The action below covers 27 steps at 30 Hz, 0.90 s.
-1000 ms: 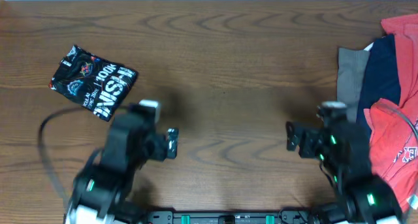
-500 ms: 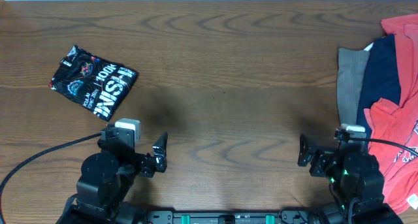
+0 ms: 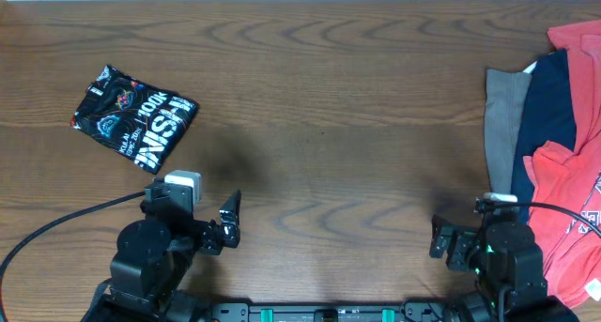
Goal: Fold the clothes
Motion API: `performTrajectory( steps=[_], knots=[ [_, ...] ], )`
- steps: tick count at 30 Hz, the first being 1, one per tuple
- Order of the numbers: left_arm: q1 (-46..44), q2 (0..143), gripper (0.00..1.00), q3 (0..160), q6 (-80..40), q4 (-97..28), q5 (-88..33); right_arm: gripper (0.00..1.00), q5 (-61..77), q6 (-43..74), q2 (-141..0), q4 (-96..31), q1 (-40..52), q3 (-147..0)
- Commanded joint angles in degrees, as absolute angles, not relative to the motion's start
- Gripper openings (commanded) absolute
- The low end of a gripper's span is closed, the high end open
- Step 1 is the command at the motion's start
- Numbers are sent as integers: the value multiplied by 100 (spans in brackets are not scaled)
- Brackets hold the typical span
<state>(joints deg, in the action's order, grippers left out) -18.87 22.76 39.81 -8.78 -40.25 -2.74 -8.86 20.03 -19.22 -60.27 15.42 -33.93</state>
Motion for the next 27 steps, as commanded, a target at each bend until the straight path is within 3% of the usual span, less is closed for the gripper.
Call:
performTrajectory(
  steps=[1, 8, 16, 27],
  knots=[
    [-1909, 2272, 98, 3959, -886, -4023, -209, 99, -963, 2075, -1603, -6093, 1603, -3352],
    [-1909, 2272, 98, 3959, -886, -4021, -209, 99, -943, 2043, -1024, -6093, 1140, -3310],
    [-1909, 2272, 98, 3959, -886, -4023, -209, 99, -836, 1149, -30, -4939, 681, -2521],
    [-1909, 2272, 98, 3959, -886, -4023, -209, 99, -851, 493, -30, -969, 661, -443]
  ],
)
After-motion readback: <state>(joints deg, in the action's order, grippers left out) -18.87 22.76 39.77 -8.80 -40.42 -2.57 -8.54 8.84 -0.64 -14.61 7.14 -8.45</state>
